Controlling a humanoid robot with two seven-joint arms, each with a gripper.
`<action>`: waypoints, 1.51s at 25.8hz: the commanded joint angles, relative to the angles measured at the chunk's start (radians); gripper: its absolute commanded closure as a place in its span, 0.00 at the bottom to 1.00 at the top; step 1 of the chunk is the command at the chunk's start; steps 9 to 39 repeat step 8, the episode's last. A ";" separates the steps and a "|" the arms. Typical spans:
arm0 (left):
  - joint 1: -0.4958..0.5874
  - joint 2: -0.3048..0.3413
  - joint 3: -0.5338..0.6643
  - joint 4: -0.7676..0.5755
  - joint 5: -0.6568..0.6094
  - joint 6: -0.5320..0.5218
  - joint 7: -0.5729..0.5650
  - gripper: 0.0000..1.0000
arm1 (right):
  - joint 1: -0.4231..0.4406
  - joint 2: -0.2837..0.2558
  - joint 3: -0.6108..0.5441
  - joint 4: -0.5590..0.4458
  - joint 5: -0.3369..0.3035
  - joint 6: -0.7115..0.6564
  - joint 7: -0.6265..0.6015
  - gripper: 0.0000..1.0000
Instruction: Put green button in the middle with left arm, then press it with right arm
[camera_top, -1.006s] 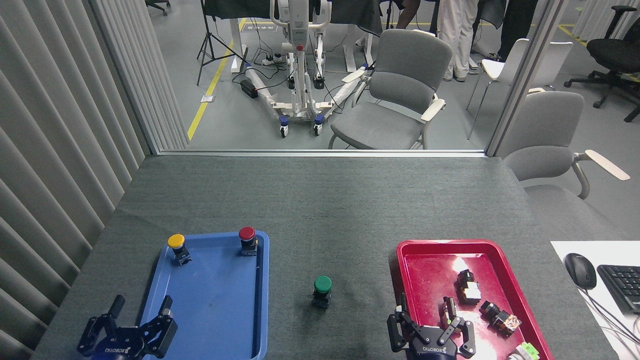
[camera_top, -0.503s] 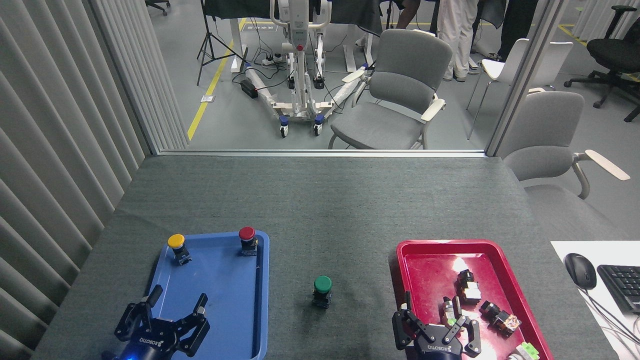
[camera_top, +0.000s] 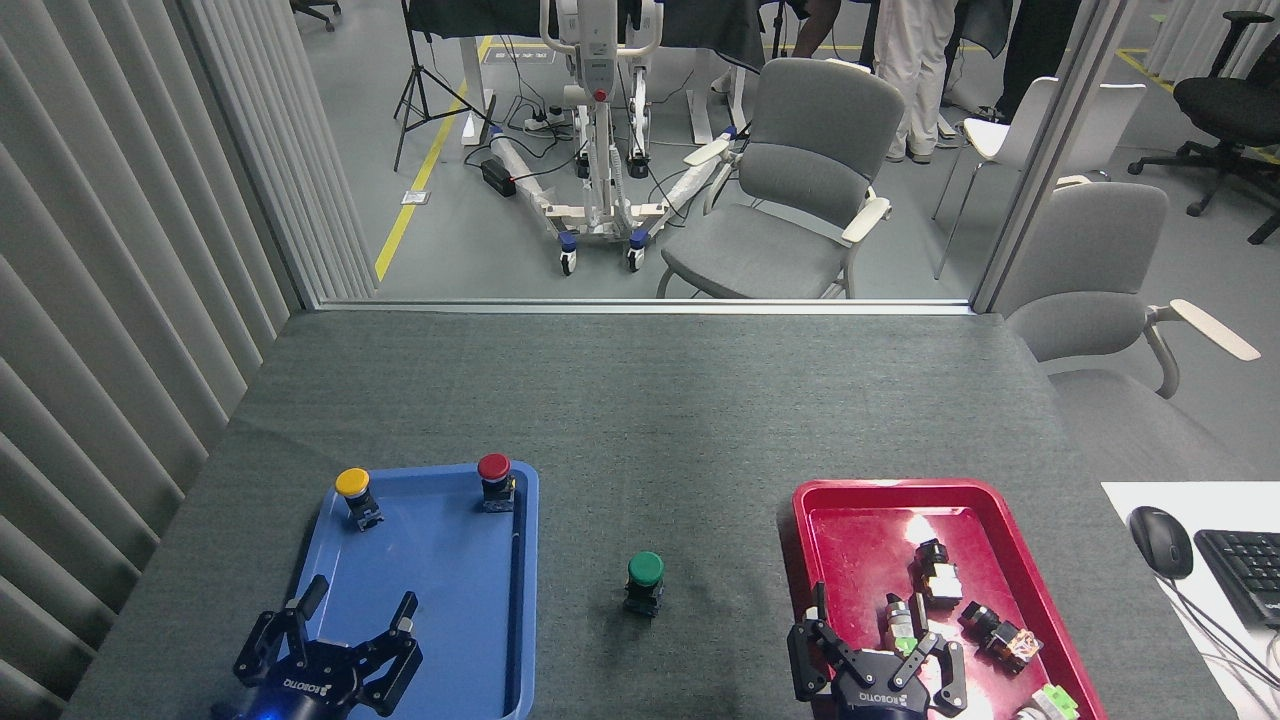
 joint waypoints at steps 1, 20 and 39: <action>-0.003 0.000 0.000 0.004 0.001 0.002 0.000 0.01 | 0.008 0.000 -0.001 -0.003 0.000 0.002 -0.001 0.00; 0.040 -0.014 0.098 -0.012 0.019 0.009 0.017 0.00 | 0.008 0.000 -0.001 -0.006 0.000 0.003 -0.001 0.00; 0.040 -0.014 0.098 -0.012 0.019 0.009 0.017 0.00 | 0.008 0.000 -0.001 -0.006 0.000 0.003 -0.001 0.00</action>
